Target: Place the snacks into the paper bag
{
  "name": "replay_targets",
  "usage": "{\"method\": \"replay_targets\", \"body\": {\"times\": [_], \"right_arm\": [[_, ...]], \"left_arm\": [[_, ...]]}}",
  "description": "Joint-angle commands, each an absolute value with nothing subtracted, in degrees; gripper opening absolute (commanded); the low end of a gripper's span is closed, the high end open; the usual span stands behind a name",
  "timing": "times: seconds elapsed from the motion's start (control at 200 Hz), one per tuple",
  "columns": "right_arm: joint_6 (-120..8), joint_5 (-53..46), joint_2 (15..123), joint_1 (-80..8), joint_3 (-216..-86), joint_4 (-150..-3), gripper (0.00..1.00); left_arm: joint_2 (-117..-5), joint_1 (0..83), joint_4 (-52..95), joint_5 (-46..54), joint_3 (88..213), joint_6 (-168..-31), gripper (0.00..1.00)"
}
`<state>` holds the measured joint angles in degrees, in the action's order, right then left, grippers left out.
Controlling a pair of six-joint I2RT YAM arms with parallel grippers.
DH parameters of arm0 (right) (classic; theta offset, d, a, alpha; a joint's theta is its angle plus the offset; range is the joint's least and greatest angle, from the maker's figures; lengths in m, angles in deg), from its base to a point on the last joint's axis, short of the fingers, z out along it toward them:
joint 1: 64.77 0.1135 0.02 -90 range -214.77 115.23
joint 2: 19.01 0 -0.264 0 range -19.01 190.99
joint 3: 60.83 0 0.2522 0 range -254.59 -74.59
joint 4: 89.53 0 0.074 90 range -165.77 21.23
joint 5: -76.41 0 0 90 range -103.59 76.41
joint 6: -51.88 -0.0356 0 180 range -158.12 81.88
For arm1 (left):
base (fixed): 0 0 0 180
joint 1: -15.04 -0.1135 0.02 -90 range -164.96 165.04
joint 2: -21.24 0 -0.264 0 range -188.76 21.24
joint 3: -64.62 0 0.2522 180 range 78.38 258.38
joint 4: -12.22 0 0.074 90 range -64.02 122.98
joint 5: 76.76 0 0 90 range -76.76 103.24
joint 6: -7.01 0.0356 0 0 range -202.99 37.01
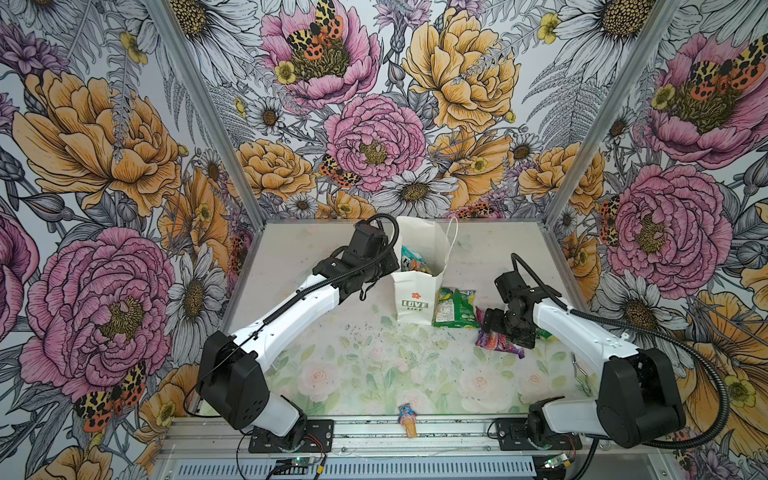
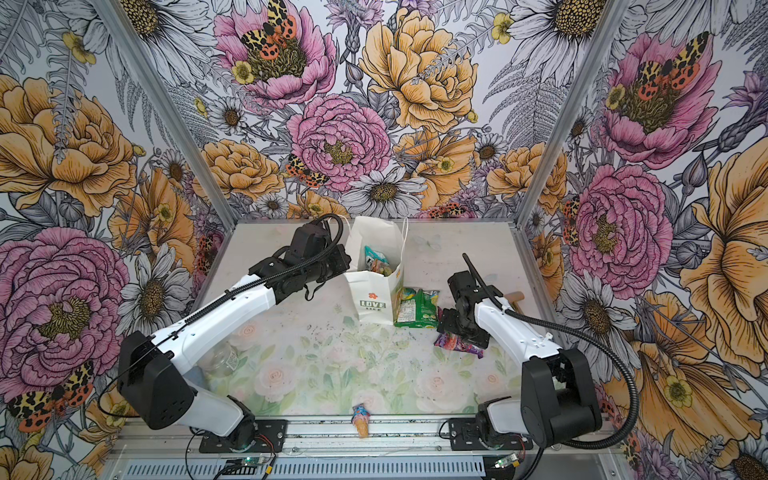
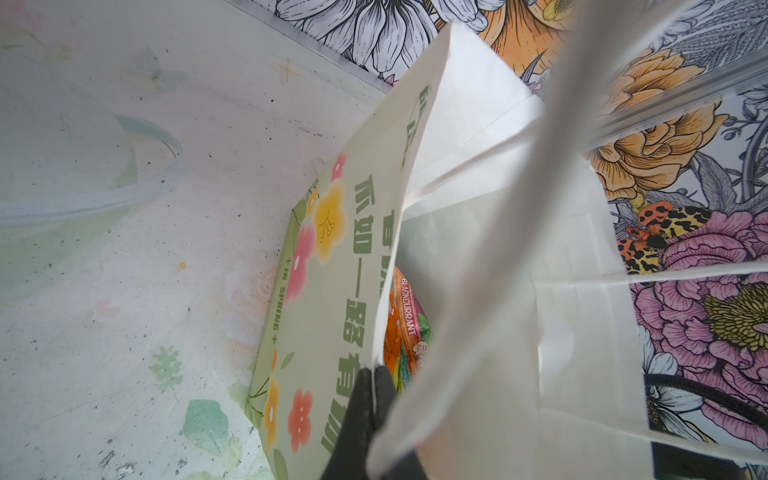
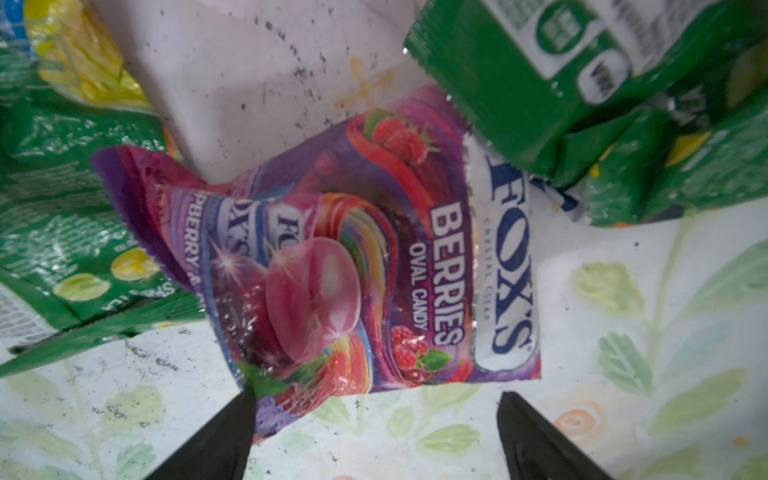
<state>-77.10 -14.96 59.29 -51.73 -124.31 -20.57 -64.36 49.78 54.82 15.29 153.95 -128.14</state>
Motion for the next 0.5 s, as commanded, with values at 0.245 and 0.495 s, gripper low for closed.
{"method": "replay_targets", "body": {"times": [0.245,0.495], "right_arm": [[-76.00,-15.10,62.80,-51.25,-127.16,-23.50,1.00],[-76.09,-14.03,62.09,-50.68,-127.32,-24.15,1.00]], "left_arm": [[-64.38,49.49,56.57,15.09,152.81,-128.52,0.00],[-63.92,49.49,56.56,15.44,152.51,-128.56,0.00]]}}
